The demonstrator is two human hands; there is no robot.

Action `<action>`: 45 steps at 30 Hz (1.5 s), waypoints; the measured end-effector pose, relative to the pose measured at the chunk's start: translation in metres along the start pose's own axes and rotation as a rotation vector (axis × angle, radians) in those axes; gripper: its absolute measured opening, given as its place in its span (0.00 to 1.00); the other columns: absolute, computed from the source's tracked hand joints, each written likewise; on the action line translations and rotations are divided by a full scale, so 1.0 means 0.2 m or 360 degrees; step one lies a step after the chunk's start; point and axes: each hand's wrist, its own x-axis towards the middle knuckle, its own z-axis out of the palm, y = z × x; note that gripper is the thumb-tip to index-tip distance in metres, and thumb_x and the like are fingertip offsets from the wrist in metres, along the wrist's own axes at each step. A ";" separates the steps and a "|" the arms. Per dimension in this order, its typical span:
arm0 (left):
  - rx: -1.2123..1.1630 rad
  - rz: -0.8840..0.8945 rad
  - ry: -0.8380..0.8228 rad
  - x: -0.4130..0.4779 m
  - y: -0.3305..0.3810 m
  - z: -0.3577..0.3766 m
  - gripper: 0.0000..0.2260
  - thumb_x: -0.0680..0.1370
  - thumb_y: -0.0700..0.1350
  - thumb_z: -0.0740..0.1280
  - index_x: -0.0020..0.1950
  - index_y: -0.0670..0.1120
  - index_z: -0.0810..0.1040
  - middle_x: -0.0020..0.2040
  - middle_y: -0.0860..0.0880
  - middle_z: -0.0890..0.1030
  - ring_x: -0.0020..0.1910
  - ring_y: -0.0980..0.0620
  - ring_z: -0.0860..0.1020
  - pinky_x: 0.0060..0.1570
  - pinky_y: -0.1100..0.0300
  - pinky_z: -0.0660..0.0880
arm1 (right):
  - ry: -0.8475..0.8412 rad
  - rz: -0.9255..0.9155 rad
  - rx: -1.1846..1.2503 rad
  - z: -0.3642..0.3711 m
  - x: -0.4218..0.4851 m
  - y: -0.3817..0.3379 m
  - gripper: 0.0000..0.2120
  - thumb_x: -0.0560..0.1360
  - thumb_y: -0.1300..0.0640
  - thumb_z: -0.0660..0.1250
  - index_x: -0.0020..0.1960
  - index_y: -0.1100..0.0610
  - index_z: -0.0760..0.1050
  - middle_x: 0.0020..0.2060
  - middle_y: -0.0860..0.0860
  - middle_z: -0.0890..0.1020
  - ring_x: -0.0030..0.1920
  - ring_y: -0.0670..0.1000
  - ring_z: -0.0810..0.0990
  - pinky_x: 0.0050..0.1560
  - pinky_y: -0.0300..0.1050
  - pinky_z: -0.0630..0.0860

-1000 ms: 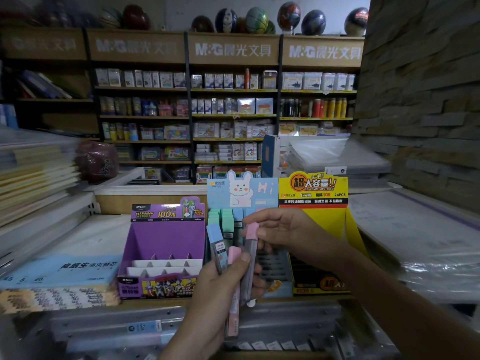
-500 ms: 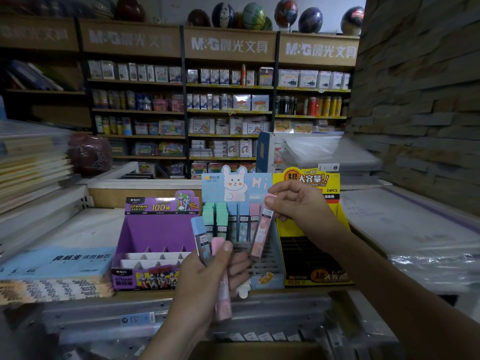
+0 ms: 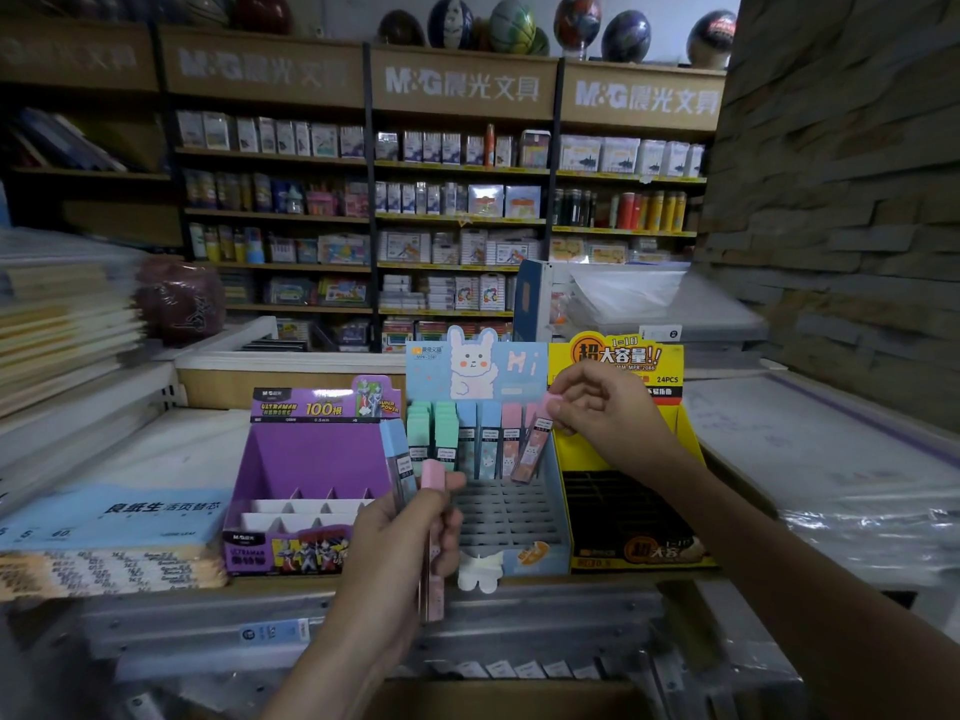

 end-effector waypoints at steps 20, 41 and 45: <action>0.0120 -0.0026 -0.0081 -0.03 0.01 0.01 0.11 0.83 0.45 0.64 0.60 0.41 0.81 0.52 0.43 0.87 0.41 0.49 0.85 0.34 0.60 0.80 | -0.0241 -0.0438 -0.0806 0.03 0.02 0.00 0.03 0.77 0.59 0.70 0.51 0.56 0.81 0.42 0.48 0.79 0.42 0.47 0.76 0.43 0.44 0.74; 0.0109 0.0068 -0.0205 -0.05 0.01 0.04 0.16 0.77 0.49 0.68 0.58 0.39 0.81 0.50 0.40 0.87 0.48 0.41 0.87 0.40 0.54 0.84 | -0.0652 0.0041 0.0212 0.20 -0.12 -0.31 0.03 0.73 0.59 0.76 0.46 0.57 0.84 0.37 0.52 0.86 0.38 0.44 0.83 0.42 0.39 0.80; 0.0027 0.0073 -0.0226 -0.06 0.02 0.04 0.13 0.81 0.48 0.65 0.52 0.41 0.85 0.49 0.33 0.85 0.49 0.38 0.85 0.43 0.51 0.84 | -0.0626 0.0122 0.0277 0.17 -0.10 -0.31 0.04 0.75 0.58 0.75 0.46 0.59 0.83 0.34 0.57 0.85 0.31 0.48 0.81 0.31 0.38 0.76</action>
